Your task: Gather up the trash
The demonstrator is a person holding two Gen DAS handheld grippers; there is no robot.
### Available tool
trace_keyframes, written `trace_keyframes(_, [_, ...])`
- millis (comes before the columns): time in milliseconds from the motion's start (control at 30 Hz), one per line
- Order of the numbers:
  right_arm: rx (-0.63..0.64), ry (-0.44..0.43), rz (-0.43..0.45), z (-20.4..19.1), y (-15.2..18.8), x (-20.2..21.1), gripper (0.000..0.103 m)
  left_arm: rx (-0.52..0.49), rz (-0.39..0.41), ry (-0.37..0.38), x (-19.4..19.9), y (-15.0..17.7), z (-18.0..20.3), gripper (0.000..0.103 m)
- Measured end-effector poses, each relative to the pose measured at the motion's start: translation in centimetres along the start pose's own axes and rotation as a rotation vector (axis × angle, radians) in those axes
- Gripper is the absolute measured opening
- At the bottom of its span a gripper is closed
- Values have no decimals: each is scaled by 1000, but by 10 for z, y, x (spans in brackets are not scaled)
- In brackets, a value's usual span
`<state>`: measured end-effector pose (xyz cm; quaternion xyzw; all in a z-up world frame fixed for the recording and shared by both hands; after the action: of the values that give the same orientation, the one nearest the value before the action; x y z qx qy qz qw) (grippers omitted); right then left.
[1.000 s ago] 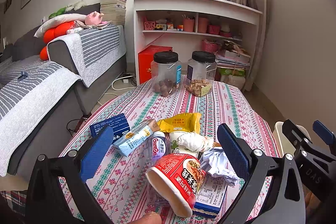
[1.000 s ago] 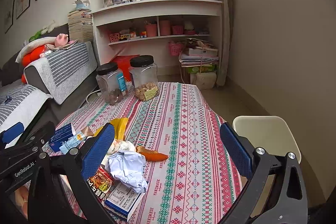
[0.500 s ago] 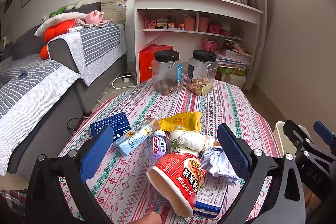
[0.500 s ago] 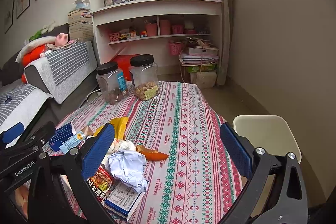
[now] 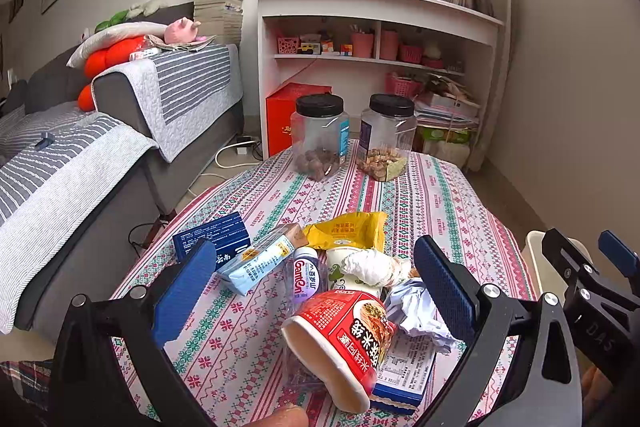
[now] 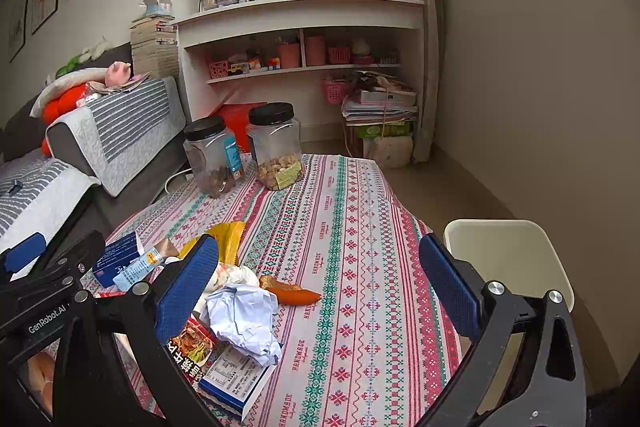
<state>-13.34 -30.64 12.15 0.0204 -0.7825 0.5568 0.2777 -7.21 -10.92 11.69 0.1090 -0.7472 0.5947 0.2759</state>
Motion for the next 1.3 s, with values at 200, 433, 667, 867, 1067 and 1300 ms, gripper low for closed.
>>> trace_keyframes(200, [-18,-20,-59,-2,4,-8,96,-6,-23,-5,-5,1,-3,96])
trace_keyframes(433, [84,-34,-248,-25,3,-28,96,-69,-142,-2,-40,-16,-25,96])
trace_keyframes(667, [168,-120,-414,-41,17,-52,96,-236,-369,3,-113,-9,-65,96])
trace_keyframes(867, [169,-220,-553,-46,36,-76,96,-344,-622,50,-172,36,-92,96])
trace_keyframes(1067, [208,-223,-619,-45,53,-98,96,-484,-733,63,-203,62,-100,96])
trace_keyframes(1300, [208,-240,-627,-54,56,-110,96,-485,-789,85,-226,65,-109,96])
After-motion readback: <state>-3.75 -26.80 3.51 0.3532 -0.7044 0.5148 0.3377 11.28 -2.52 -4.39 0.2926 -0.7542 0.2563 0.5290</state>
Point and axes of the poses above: each gripper's, at about its wrist camera, not at the fingertips, and x roughly against the way its jaws point, z to its right, y to its underside, the point moved 8 cm from there along -x, roughly the way its jaws point, and after that the axes turned 12 degrees about -x, right-handed, at the moved point
